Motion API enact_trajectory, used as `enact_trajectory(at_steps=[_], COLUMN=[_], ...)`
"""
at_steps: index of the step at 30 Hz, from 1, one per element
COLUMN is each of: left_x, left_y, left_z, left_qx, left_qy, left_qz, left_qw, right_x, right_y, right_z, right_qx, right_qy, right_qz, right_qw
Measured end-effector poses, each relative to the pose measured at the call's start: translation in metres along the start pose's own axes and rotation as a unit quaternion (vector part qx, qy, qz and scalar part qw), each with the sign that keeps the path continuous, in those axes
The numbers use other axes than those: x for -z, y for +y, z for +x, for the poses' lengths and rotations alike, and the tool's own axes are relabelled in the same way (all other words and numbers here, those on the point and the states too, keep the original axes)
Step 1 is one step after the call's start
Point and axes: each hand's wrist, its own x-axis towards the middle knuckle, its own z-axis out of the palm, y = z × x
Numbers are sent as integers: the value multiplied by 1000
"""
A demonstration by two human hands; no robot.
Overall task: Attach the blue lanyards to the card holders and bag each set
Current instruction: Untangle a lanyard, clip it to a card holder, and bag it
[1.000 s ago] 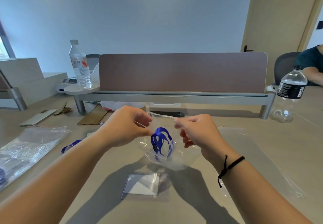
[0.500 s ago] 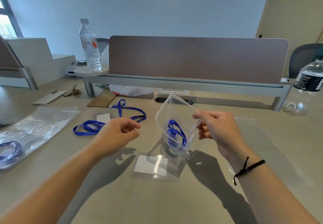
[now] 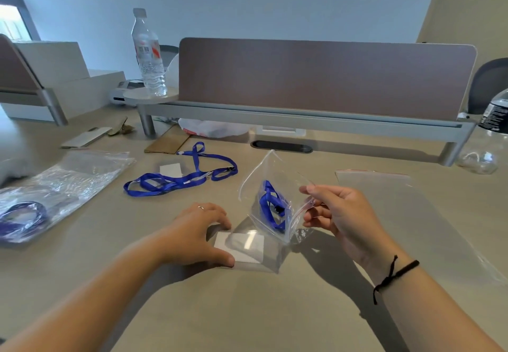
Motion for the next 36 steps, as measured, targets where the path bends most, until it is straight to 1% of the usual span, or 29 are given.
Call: enact_trajectory(at_steps=[2,4,8,11,14,18,21,23,26,30,32,36], left_x=[2,0,-2,3,15,38,55,64,71,77,79,78], left_y=[-4,-8,-16,-23,-26,-22,-15,-7,6,19,23,35], left_z=[-4,-9,-24,-37,-55,-82,-99,-106,-110,-114,-113,-107], left_qx=[18,26,17,28,52,51,45,46,36,19,16,18], left_qy=[-1,21,60,73,38,9,19,41,70,78,77,78], left_qz=[-27,-73,-183,-299,-410,-475,-510,-527,-526,-541,-526,-448], left_qw=[999,997,981,951,910,879,859,847,847,837,847,890], right_x=[-1,-2,-3,-3,-6,-10,-13,-14,-14,-14,-14,-14], right_y=[3,4,6,5,6,8,8,8,7,5,4,1], right_z=[0,0,0,-1,-3,-4,-6,-7,-8,-9,-9,-10], right_qx=[1,4,10,10,12,17,18,15,13,15,15,15], right_qy=[-1,-1,5,4,1,-6,-11,-14,-12,-9,-8,-8], right_qz=[-6,-10,-19,-30,-34,-26,-28,-37,-40,-36,-39,-43], right_qw=[1000,1000,1000,999,999,1000,999,999,999,999,999,999])
